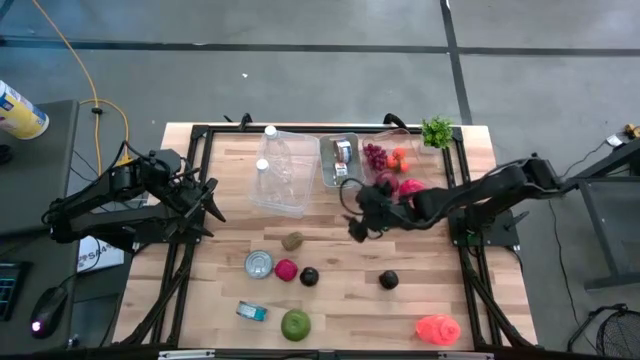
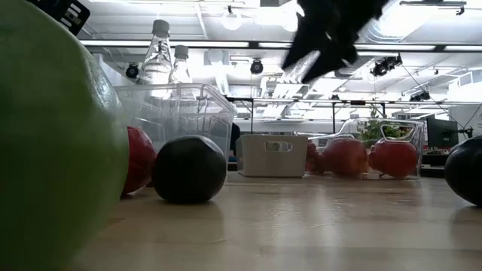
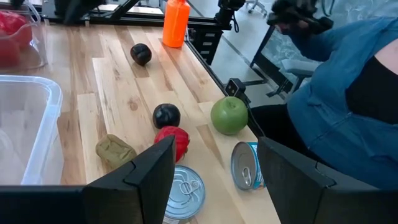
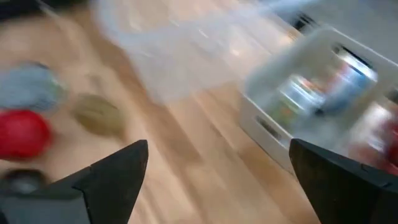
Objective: Pick & Place Food Item
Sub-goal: Put the left plum into the right transparent bin
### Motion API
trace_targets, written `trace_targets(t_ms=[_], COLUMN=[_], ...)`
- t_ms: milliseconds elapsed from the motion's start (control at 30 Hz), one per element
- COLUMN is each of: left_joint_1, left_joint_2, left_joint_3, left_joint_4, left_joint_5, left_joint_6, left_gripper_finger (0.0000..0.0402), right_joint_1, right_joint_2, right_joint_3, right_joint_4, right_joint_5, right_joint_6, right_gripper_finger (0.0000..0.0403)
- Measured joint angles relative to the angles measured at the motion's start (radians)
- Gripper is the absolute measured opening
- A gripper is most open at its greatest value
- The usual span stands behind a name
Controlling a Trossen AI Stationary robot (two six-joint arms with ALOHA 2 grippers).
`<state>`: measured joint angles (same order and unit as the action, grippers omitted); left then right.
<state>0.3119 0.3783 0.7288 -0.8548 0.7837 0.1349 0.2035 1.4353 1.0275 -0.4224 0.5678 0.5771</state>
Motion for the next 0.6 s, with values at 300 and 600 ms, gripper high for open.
trace_targets(t_ms=[300,600], left_joint_1=[0.000,0.000], left_joint_2=[0.000,0.000], left_joint_3=[-0.001,-0.001], left_joint_4=[0.000,0.001], left_joint_5=[0.000,-0.001], left_joint_6=[-0.003,-0.004], left_gripper_finger=[0.0221,0.0221], right_joint_1=[0.020,0.100], right_joint_2=[0.133,0.281], right_joint_3=[0.000,0.002], right_joint_4=[0.365,0.718], right_joint_5=[-0.087,-0.272], right_joint_6=[-0.189,-0.474], right_gripper_finger=[0.0378,0.0378])
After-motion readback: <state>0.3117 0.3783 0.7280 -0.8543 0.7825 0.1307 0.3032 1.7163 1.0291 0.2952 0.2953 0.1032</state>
